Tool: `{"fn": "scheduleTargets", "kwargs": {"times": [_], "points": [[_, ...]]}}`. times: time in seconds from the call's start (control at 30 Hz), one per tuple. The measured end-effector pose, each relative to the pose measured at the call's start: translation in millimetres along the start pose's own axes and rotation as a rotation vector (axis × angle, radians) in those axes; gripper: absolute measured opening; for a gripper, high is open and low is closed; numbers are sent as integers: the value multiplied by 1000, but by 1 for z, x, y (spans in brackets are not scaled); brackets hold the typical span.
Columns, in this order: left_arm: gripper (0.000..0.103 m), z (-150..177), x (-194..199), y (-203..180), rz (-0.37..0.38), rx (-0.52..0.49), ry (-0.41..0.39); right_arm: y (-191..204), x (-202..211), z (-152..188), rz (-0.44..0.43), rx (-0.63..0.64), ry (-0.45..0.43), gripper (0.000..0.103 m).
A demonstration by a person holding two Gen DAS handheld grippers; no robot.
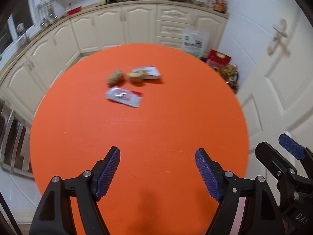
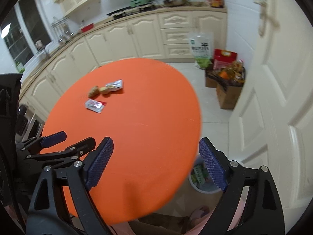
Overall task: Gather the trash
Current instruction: 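Return both open grippers to the orange table, then grasp the ginger piece with the right gripper while the left grasps the brown lump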
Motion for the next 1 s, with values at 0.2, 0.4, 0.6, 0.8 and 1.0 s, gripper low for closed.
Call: {"fn": "scheduleTargets", "kwargs": {"times": [0.2,0.4,0.6,0.8,1.0], "points": [[76,-15,-22,43,-36,71,47,27,-45,-23,-24,68,65,89],[76,-36,-49,77,-68,111,87,41,-94,-50,-34,113,119,89],[76,-58,-75,101,-10,140,129,60,-148,-83,-101,146,166,88],[76,-78,-94,132,22,197,156,82,-203,-102,-192,176,279,63],[76,-90,-105,156,-2,228,166,97,-245,-103,-186,244,379,49]]}}
Point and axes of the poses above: each gripper's, at about its wrist camera, not at the fingertips, and x roughly against the way its jaws point, y to its left, z to its underside, the point moved 6 cm from there along -x, roughly the way its jaws point, and after that the axes turned 11 degrees about -z, right-handed, at the moved point
